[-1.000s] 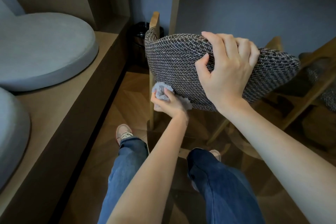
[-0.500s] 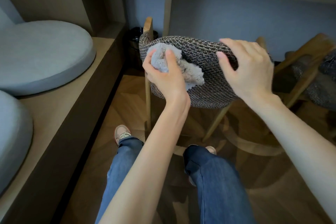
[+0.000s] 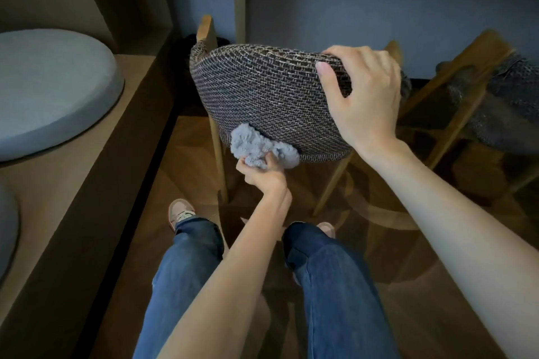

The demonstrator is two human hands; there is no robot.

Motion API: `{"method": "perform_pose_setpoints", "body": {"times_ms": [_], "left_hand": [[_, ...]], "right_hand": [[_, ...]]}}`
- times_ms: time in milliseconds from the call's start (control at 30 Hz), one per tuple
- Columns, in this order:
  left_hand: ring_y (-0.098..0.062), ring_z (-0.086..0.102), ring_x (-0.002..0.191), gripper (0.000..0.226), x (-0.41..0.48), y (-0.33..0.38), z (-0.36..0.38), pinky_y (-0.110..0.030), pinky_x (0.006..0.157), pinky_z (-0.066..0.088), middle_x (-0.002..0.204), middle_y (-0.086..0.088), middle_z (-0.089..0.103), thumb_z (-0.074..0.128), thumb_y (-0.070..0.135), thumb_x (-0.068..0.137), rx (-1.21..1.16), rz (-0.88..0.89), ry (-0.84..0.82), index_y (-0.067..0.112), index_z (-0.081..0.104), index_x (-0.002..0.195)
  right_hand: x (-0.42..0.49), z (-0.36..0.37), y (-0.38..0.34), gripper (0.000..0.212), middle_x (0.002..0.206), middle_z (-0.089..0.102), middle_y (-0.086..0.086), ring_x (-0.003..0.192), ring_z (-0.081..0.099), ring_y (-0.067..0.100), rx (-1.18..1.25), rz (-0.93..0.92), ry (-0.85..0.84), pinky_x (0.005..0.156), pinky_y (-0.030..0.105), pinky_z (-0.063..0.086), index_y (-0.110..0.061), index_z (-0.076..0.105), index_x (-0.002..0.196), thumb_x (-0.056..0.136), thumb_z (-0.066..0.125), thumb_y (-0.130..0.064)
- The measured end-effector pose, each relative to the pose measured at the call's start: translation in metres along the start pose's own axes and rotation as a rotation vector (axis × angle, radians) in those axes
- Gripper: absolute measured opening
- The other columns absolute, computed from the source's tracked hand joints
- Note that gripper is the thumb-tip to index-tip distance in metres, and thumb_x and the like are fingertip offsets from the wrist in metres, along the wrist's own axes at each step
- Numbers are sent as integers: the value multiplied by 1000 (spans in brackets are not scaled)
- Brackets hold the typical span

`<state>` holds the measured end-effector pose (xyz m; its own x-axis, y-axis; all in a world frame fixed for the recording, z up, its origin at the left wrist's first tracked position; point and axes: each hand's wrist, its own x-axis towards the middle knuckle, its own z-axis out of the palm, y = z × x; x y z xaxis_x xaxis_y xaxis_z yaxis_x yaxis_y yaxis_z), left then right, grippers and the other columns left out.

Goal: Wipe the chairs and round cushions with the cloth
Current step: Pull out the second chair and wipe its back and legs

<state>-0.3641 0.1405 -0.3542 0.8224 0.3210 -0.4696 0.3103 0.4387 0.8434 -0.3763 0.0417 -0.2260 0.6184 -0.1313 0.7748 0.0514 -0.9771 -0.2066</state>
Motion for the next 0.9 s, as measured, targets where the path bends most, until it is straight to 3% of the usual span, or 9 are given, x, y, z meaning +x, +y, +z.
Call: {"method": "perform_pose_setpoints", "body": {"times_ms": [100, 233, 367, 533, 600, 667, 767, 900], "left_hand": [[-26, 51, 114, 50, 2, -17, -3, -40, 96, 46, 135, -17, 39, 64, 8, 89, -34, -102, -44, 23, 34, 126], [-17, 47, 110, 39, -28, 5, 6, -30, 94, 43, 129, -8, 40, 61, 11, 92, -24, 65, -100, 20, 38, 123], [-23, 49, 124, 33, -56, 43, 9, -46, 101, 47, 133, -9, 46, 62, 13, 91, -116, 199, -234, 39, 43, 99], [-20, 53, 121, 32, -93, 73, 15, -40, 99, 49, 130, -8, 50, 64, 15, 89, -193, 436, -387, 39, 45, 101], [-12, 52, 119, 34, -92, 69, 20, -38, 99, 48, 125, 0, 50, 65, 14, 89, -180, 469, -378, 36, 44, 106], [-1, 52, 114, 43, -83, 57, 22, -34, 101, 47, 123, 6, 50, 64, 10, 89, -126, 421, -328, 25, 41, 121], [-9, 50, 123, 58, -67, 30, 16, -39, 103, 46, 131, 4, 48, 66, 5, 85, -102, 312, -323, 26, 35, 130], [-17, 48, 125, 62, -45, -1, 9, -49, 98, 49, 132, 1, 47, 64, -2, 85, -70, 189, -354, 23, 36, 134]], "right_hand": [[-1, 0, 1, 44, 109, 67, -4, 104, 57, 19, 18, 0, -4, 96, 31, 34, -24, 66, 114, 99, 36, -52], [0, -4, 7, 43, 110, 67, -4, 105, 57, 19, 18, -34, -50, 97, 30, 33, -24, 64, 117, 99, 36, -50], [2, -9, 10, 39, 112, 66, -7, 105, 56, 18, 81, -47, -95, 96, 28, 32, -25, 64, 119, 100, 38, -48], [4, -16, 16, 37, 117, 65, -8, 110, 54, 14, 184, -29, -160, 98, 23, 28, -27, 63, 124, 100, 40, -41], [6, -16, 18, 36, 118, 66, -7, 112, 55, 14, 241, -22, -178, 101, 24, 29, -26, 64, 124, 101, 38, -36], [7, -17, 20, 36, 123, 65, -8, 117, 56, 12, 279, -18, -197, 108, 27, 28, -24, 63, 125, 102, 36, -33], [7, -19, 22, 35, 125, 64, -9, 119, 54, 9, 297, -14, -213, 111, 26, 24, -24, 63, 126, 103, 37, -30], [6, -18, 23, 35, 124, 63, -11, 119, 53, 6, 309, -9, -202, 110, 20, 21, -25, 63, 126, 102, 38, -31]]}}
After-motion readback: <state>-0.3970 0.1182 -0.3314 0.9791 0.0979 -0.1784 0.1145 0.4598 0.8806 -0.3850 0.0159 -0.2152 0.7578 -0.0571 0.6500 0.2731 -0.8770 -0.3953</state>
